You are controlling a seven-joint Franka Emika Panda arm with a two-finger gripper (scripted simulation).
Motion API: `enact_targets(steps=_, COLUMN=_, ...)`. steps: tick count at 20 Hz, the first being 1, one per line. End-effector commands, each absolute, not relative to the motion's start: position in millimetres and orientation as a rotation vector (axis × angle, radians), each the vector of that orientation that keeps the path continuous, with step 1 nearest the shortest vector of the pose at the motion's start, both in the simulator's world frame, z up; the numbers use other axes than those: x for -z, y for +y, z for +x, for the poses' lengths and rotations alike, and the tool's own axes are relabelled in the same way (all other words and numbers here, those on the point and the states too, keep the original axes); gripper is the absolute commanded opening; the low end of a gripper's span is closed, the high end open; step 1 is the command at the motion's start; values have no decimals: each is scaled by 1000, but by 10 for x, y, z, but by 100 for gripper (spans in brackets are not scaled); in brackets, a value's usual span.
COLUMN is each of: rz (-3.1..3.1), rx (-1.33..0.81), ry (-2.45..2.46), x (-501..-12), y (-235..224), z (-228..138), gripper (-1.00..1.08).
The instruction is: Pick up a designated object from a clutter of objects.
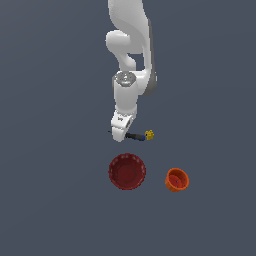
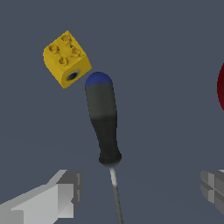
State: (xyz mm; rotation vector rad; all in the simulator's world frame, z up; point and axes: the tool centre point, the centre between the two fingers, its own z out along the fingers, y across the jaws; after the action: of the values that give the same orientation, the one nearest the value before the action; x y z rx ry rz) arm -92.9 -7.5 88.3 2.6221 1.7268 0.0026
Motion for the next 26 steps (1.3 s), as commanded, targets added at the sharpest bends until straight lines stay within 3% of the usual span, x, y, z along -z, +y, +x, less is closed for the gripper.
enact_targets(steps=1, rz=2579, rx=-2, ry=1791, x=-810, y=-85, z=-1001, gripper=100)
enact_targets(steps=26, rz=2481, rx=0, ry=1927, x=-400, y=-105, z=-1179, gripper=100)
